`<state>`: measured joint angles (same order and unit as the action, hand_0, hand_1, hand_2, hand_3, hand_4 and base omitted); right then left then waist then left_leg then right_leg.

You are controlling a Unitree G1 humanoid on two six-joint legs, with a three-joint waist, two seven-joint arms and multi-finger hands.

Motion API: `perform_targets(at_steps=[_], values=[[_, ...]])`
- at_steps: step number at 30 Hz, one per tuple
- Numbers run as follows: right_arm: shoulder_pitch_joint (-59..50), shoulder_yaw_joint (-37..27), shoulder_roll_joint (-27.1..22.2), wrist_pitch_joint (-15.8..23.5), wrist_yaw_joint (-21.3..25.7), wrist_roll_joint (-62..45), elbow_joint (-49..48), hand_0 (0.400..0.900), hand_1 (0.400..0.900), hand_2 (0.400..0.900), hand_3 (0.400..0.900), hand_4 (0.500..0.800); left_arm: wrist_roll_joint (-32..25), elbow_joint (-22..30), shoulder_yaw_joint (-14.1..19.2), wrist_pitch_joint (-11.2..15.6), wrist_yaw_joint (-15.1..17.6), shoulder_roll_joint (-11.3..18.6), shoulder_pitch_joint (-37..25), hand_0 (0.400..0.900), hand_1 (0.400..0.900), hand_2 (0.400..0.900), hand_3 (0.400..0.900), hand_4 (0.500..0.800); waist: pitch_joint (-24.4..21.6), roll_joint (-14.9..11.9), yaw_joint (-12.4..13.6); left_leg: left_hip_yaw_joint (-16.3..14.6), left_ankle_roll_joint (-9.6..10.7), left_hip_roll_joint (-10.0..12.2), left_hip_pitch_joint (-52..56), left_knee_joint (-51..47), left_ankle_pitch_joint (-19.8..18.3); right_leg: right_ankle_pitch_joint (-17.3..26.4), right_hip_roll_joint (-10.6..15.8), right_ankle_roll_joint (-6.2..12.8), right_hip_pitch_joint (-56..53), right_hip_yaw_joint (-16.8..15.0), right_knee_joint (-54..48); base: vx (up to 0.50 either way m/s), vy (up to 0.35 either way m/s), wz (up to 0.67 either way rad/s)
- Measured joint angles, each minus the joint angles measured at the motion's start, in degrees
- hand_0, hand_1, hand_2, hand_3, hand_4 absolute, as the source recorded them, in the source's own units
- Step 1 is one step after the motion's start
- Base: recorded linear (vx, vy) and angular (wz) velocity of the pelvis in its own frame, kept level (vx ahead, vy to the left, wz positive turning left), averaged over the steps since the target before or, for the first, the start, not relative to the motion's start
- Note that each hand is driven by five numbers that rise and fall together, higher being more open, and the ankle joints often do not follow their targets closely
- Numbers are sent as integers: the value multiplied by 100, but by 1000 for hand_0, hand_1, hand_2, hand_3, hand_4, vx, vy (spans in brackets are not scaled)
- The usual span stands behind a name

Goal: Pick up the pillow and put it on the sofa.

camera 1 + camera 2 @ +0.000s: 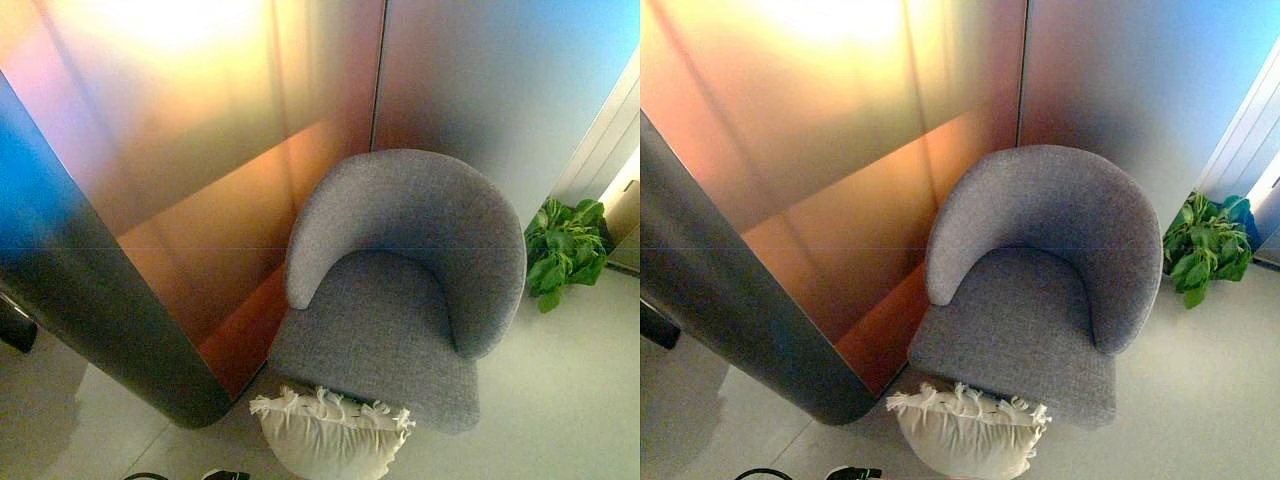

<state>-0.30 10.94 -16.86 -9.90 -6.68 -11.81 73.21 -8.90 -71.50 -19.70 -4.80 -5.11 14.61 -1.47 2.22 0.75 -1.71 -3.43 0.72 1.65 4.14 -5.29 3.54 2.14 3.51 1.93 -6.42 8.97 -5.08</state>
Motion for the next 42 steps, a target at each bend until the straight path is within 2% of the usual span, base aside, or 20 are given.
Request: perform_targets(at_steps=[23, 28, 33, 38, 42], values=[[-52, 1, -52, -81, -137, 9, -13, 900, 900, 900, 900, 800, 164, 18, -14, -8, 98, 2, -56, 900, 900, 900, 900, 800, 83, 70, -25, -33, 6, 1, -96, 0, -11, 0, 2, 0, 108, -39, 0, 9, 12, 1], [-259, 9, -306, -128, -191, 5, -25, 900, 900, 900, 900, 800, 293, 45, -134, -103, 348, 21, -229, 900, 900, 900, 900, 800, 297, 331, -141, -22, 17, -15, -310, 26, 42, 33, 15, 0, 356, -30, 14, -87, 94, 3], [-673, 10, -686, -257, -241, -13, -24, 900, 900, 900, 900, 800, 353, 76, -189, -130, 489, 154, -695, 900, 900, 900, 900, 800, 817, 687, -152, 2, 6, -32, -660, 63, 169, 150, 30, -14, 701, -9, 17, -79, 88, 0], [-1012, 9, -850, -259, -248, -102, -44, 900, 900, 900, 900, 800, 352, 201, -259, -114, 605, 309, -886, 900, 900, 900, 900, 800, 1133, 797, -162, 22, 19, -35, -768, 62, 203, 141, 27, 13, 803, 2, 15, -4, 74, -2], [-1457, 64, -983, -375, -241, -260, -62, 900, 900, 900, 900, 800, 284, 264, -335, -2, 683, 407, -1186, 900, 900, 900, 900, 800, 1392, 870, -221, 28, 29, -38, -1089, 64, 293, 212, 27, -1, 1108, 33, 23, -90, 26, -4]])
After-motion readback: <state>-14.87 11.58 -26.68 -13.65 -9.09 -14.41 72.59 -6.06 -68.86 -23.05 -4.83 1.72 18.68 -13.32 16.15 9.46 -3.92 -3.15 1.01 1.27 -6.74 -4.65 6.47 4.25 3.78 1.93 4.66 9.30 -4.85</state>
